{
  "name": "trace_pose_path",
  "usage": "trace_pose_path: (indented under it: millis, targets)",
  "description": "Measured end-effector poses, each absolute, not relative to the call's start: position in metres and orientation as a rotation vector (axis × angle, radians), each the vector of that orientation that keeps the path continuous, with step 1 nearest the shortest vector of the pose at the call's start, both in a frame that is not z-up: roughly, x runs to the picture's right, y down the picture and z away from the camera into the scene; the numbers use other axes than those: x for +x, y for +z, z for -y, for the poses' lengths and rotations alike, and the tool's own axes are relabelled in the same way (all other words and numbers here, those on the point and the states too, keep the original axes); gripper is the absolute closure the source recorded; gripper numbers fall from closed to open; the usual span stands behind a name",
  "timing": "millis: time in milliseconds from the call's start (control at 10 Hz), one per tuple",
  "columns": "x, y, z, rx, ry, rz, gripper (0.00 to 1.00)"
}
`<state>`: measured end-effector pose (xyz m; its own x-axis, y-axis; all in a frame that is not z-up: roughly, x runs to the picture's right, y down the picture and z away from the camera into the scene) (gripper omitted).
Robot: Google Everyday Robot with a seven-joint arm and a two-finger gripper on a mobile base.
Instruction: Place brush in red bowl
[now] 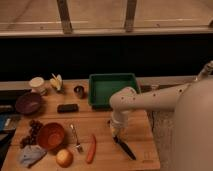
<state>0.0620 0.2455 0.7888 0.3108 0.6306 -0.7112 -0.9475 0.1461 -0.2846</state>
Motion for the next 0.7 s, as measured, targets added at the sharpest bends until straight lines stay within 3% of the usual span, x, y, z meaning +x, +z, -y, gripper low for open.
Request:
trace_pose_path:
  millis: [500, 600, 700]
  targets:
    - [0.0585, 0.7919, -0.2467, -0.806, 1.2, -0.478, 0.99]
    - [0.0591, 0.7918, -0.2465, -0.805, 1.202, -0.478, 0.93]
    - [0.0585, 0.7925, -0.2472, -0.808, 1.202, -0.477, 0.82]
